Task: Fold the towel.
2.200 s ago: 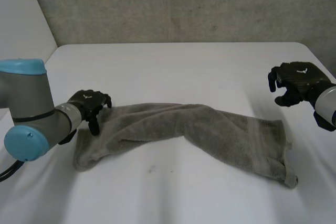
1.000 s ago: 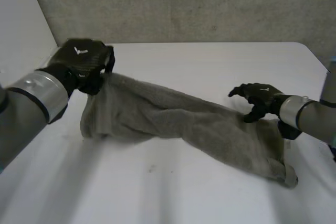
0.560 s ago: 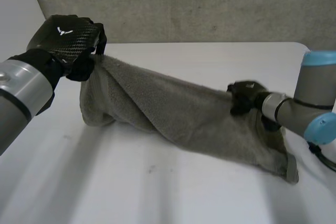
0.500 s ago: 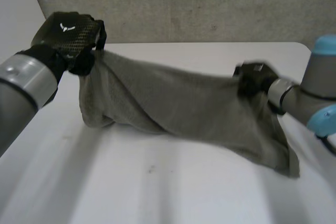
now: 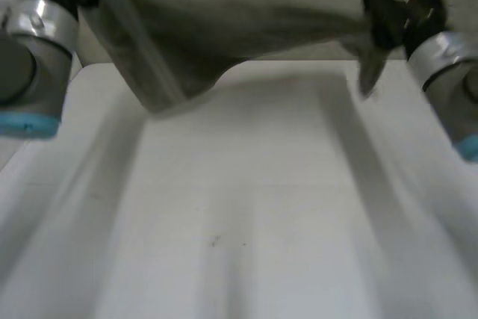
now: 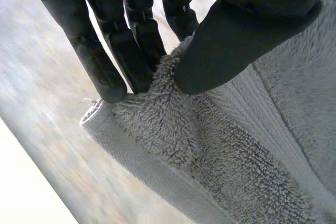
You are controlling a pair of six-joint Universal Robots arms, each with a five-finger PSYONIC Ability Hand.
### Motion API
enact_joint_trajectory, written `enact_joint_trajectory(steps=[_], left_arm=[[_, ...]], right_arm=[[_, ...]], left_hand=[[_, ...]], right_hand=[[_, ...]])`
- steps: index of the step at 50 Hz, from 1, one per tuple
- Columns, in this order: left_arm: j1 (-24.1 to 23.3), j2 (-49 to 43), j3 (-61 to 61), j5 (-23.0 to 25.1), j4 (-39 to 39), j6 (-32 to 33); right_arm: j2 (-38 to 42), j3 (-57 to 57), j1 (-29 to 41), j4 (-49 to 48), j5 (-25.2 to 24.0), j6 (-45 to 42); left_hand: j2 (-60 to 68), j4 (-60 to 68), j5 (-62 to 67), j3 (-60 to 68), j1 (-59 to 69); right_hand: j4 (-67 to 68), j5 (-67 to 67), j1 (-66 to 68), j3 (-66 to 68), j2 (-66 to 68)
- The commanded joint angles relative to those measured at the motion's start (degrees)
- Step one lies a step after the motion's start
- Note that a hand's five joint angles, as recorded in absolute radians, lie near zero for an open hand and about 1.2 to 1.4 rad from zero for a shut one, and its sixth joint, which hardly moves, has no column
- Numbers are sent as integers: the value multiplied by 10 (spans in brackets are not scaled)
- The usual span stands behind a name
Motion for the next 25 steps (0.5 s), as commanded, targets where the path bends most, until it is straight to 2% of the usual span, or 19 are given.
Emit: enact_joint_trajectory(steps=[1,5,6,8,9,10,11,12,13,19,25], left_arm=[[8,-8,-195,3,-34,5],[7,-22,-262,3,-42,10],[7,-22,-262,3,-42,10],[7,-21,-282,3,-44,12],[7,-21,-282,3,-44,12],[7,-18,-286,3,-48,13],[7,-14,-288,3,-53,13],[7,-14,-288,3,-53,13],[10,-3,-289,3,-61,13],[19,23,-292,4,-79,10],[18,25,-298,4,-79,8]], right_arm=[[95,70,17,103,-29,-57],[145,76,19,138,-29,-69],[164,73,19,154,-26,-69],[174,73,14,167,-25,-66],[176,74,12,177,-27,-60],[174,76,11,181,-25,-54],[174,76,11,181,-25,-54],[170,79,6,182,-25,-43],[164,85,-3,181,-27,-26],[130,106,-51,177,-32,95],[126,126,-76,165,-27,145]], left_hand=[[102,103,105,103,115],[102,103,105,103,115],[102,103,105,103,115],[102,103,105,103,115],[102,103,105,103,115],[102,103,105,103,115],[102,103,105,103,115],[102,103,105,103,115],[102,103,105,103,115],[102,103,105,103,115],[102,103,105,103,115]], right_hand=[[116,137,241,120,128],[101,122,226,105,113],[45,66,169,49,56],[19,40,144,23,31],[-46,-25,79,-42,-34],[-168,-147,-44,-164,-157],[-169,-149,-45,-165,-158],[-293,-272,-168,-289,-281],[-341,-320,-216,-336,-329],[-339,-319,-215,-335,-328],[-323,-302,-198,-318,-311]])
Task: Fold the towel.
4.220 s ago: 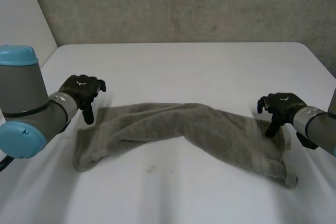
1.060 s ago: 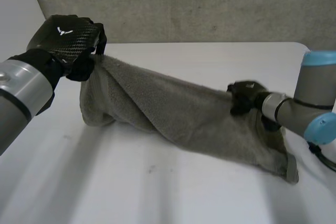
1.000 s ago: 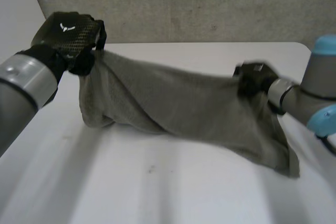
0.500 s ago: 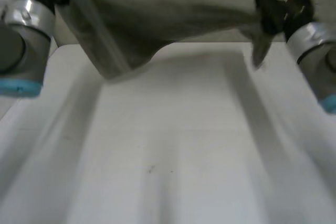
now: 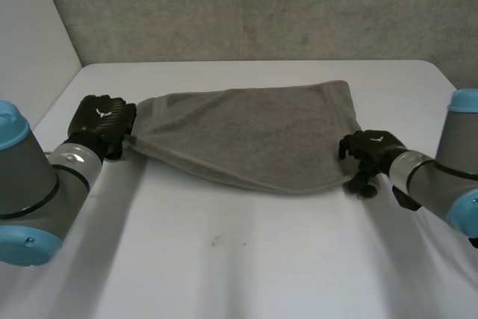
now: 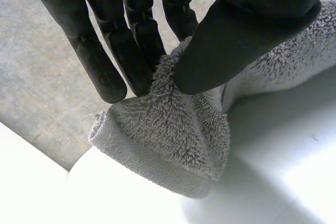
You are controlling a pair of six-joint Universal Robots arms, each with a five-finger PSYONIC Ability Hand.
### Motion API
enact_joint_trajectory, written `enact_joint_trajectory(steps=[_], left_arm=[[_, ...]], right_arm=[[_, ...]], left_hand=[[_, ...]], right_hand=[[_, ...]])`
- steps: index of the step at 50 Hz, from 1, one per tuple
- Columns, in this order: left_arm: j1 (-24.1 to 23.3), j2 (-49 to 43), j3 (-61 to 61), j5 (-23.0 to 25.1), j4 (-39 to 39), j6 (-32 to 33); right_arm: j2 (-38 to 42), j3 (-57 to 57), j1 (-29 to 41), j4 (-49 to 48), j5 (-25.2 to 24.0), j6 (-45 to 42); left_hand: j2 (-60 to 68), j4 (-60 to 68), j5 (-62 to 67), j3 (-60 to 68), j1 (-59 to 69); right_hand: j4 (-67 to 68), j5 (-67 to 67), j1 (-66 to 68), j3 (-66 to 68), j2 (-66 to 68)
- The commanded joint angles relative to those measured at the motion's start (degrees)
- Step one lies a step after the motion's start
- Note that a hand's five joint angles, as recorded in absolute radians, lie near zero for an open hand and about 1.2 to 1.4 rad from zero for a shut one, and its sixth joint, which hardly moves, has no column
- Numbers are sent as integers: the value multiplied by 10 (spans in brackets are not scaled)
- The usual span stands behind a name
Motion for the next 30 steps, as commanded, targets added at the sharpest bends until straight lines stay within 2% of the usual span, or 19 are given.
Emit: enact_joint_trajectory(steps=[1,10,20,21,22,28,30], left_arm=[[1,5,-5,0,-2,-2],[0,1,-10,-1,-3,-4],[4,-2,-15,-1,-3,-5],[4,-2,-18,-1,-3,-5],[4,-2,-18,-1,-3,-5],[1,2,-21,-2,-11,-3],[1,6,-21,-2,-18,-3]], right_arm=[[-11,22,-31,-15,4,67],[-9,45,-51,-41,0,68],[13,47,-62,-39,6,78],[12,50,-67,-39,5,80],[9,54,-70,-40,1,84],[-20,53,-82,-44,-2,103],[-74,54,-82,-54,-4,84]], left_hand=[[102,103,105,103,116],[102,103,105,103,116],[102,103,105,103,116],[102,103,105,103,116],[102,103,105,103,116],[102,103,105,103,116],[102,103,105,103,116]], right_hand=[[42,41,77,44,33],[110,110,146,113,102],[129,129,164,131,121],[249,249,284,251,240],[468,468,504,470,460],[480,480,515,482,472],[480,480,515,482,472]])
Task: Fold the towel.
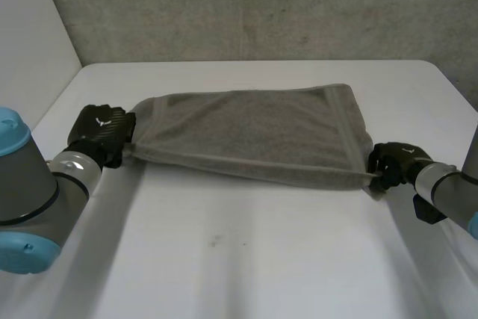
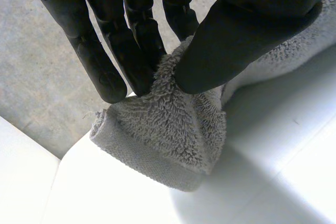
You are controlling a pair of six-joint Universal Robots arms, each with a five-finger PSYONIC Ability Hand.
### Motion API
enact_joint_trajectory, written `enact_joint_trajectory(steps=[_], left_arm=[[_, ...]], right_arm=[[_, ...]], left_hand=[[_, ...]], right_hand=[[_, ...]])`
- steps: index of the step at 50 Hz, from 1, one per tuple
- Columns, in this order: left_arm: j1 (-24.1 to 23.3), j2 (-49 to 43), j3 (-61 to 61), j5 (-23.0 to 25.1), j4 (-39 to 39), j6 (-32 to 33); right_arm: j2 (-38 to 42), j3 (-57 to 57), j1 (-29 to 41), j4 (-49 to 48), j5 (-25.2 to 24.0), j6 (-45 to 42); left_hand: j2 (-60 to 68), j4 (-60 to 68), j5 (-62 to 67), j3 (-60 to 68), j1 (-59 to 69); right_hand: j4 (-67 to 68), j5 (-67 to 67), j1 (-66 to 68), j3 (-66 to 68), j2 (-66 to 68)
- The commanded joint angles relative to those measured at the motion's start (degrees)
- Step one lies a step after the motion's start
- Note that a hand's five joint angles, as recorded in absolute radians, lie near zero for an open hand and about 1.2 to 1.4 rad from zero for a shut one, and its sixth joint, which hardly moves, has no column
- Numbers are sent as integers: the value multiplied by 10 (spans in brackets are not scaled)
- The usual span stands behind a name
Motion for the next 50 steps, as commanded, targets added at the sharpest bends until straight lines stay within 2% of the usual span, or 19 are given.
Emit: enact_joint_trajectory(steps=[1,3,6,9,11,12,14,15,17,18,22,31,33,39,41,44,47,49,50], left_arm=[[-3,16,-2,-1,-25,1],[-3,30,-1,-1,-39,2],[-2,57,-2,0,-79,6],[-2,76,-3,0,-129,7],[2,103,-11,0,-193,8],[2,104,-11,0,-193,8],[8,113,-14,1,-222,12],[15,121,-19,1,-250,18],[24,130,-27,1,-277,33],[28,139,-36,1,-294,48],[30,154,-61,2,-315,103],[27,145,-38,6,-297,114],[24,119,-16,13,-264,116],[13,45,38,13,-229,118],[12,-20,99,10,-218,120],[12,-52,143,6,-214,119],[9,-99,238,4,-208,119],[9,-118,333,3,-169,114],[9,-118,333,3,-168,113]], right_arm=[[-80,1,-9,-13,-6,-7],[-109,0,-11,-8,-7,-32],[-170,22,-3,16,-30,-151],[-189,30,-3,32,-31,-197],[-225,49,-3,99,-31,-311],[-226,50,-3,100,-31,-312],[-249,73,-4,187,-24,-439],[-249,73,-4,188,-24,-439],[-270,105,-9,275,6,-555],[-270,105,-9,276,6,-555],[-296,146,-12,335,62,-675],[-285,124,-3,234,71,-682],[-256,118,3,184,74,-673],[-177,78,41,157,96,-671],[-127,17,72,151,131,-667],[-87,-73,87,130,167,-650],[-74,-122,91,103,176,-629],[-66,-214,93,13,179,-570],[-66,-214,93,13,179,-570]], left_hand=[[102,103,105,103,115],[102,103,105,103,115],[102,103,105,103,115],[102,103,105,103,115],[102,103,105,103,115],[102,103,105,103,115],[102,103,105,103,115],[102,103,105,103,115],[102,103,105,103,115],[102,103,105,103,115],[102,103,105,103,115],[102,103,105,103,115],[102,103,105,103,115],[102,103,105,103,115],[102,103,105,103,115],[102,103,105,103,115],[102,103,105,103,115],[102,103,105,103,115],[102,103,105,103,115]], right_hand=[[119,160,283,123,140],[119,160,283,123,140],[119,160,283,123,140],[119,160,283,123,140],[119,160,283,123,140],[119,160,283,123,140],[119,160,283,123,140],[119,160,283,123,140],[119,160,283,123,140],[119,160,283,123,140],[119,160,283,123,140],[119,160,283,123,140],[119,160,283,123,140],[119,160,283,123,140],[119,160,283,123,140],[119,160,283,123,140],[119,160,283,123,140],[119,160,283,123,140],[119,160,283,123,140]])
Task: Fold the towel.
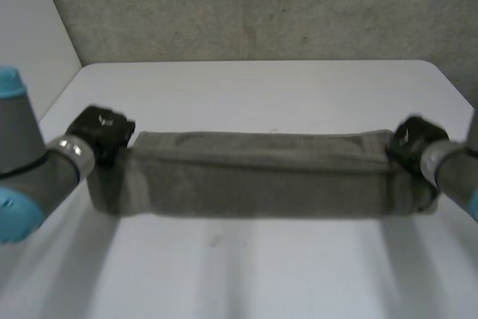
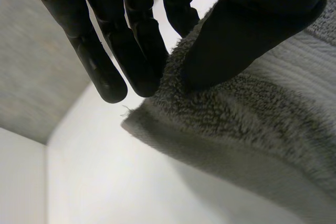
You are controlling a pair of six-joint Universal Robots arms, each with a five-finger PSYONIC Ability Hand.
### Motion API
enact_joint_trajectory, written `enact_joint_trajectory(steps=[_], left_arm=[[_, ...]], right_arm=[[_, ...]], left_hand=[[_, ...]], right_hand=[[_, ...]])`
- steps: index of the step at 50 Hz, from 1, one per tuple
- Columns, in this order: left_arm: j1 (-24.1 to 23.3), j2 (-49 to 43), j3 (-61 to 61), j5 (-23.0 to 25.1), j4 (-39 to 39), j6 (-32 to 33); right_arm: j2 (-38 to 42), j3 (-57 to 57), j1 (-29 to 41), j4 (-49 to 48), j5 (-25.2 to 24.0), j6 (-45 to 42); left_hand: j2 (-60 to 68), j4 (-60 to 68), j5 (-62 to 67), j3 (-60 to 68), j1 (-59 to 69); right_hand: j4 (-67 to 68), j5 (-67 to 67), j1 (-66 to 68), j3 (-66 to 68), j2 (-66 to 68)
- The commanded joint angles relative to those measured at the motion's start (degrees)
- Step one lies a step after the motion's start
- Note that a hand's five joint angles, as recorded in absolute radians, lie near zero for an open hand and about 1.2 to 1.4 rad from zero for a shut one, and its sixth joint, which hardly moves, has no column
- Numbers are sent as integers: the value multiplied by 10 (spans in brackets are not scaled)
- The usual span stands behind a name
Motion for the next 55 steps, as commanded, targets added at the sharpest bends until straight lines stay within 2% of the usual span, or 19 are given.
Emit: enact_joint_trajectory(steps=[1,2,3,4,5,7,11,17,19,22,25,31,37,41,43,44,46,49,55], left_arm=[[-2,-62,205,-4,83,-9],[-2,-62,205,-4,83,-9],[-3,-58,227,-6,137,-9],[-4,-50,234,-7,203,-14],[-4,-50,234,-7,204,-14],[-6,-16,226,-19,327,-41],[-6,27,190,-44,374,-80],[3,38,113,-42,333,-99],[4,36,85,-42,320,-99],[5,30,26,-40,299,-97],[8,14,-34,-38,287,-95],[4,-19,-112,-24,284,-88],[7,-21,-128,-23,281,-75],[10,-14,-130,-24,280,-69],[12,-8,-131,-24,279,-66],[13,1,-132,-24,280,-63],[13,7,-133,-24,279,-62],[13,11,-135,-24,277,-63],[12,16,-141,-24,275,-63]], right_arm=[[31,-197,12,-165,30,112],[22,-217,14,-223,29,145],[21,-217,14,-223,29,146],[4,-221,13,-277,27,169],[-16,-217,13,-322,25,191],[-34,-207,13,-357,26,207],[-55,-179,14,-380,22,214],[-61,-112,8,-330,-43,216],[-55,-78,7,-284,-81,213],[-42,-51,7,-237,-104,213],[-26,-39,7,-213,-113,213],[60,-1,4,-131,-145,210],[114,-4,-3,-78,-152,223],[112,-2,-22,-78,-155,267],[101,-4,-36,-79,-162,349],[101,-4,-36,-79,-162,349],[92,-3,-51,-82,-168,424],[90,1,-70,-86,-173,476],[93,7,-87,-87,-192,509]], left_hand=[[102,103,105,103,115],[102,103,105,103,115],[102,103,105,103,115],[102,103,105,103,115],[102,103,105,103,115],[102,103,105,103,115],[102,103,105,103,115],[102,103,105,103,115],[102,103,105,103,115],[102,103,105,103,115],[102,103,105,103,115],[102,103,105,103,115],[102,103,105,103,115],[102,103,105,103,115],[102,103,105,103,115],[102,103,105,103,115],[102,103,105,103,115],[102,103,105,103,115],[102,103,105,103,115]], right_hand=[[118,123,258,120,123],[118,123,258,120,123],[118,123,258,120,123],[118,123,258,120,123],[118,123,258,120,123],[118,123,258,120,123],[118,123,258,120,123],[118,123,258,120,123],[118,123,258,120,123],[118,123,258,120,123],[118,123,258,120,123],[118,123,258,120,123],[118,123,258,120,123],[39,44,180,42,45],[-49,-44,91,-47,-44],[-50,-45,91,-47,-45],[-105,-100,36,-103,-100],[-105,-100,35,-103,-100],[-95,-90,45,-93,-90]])
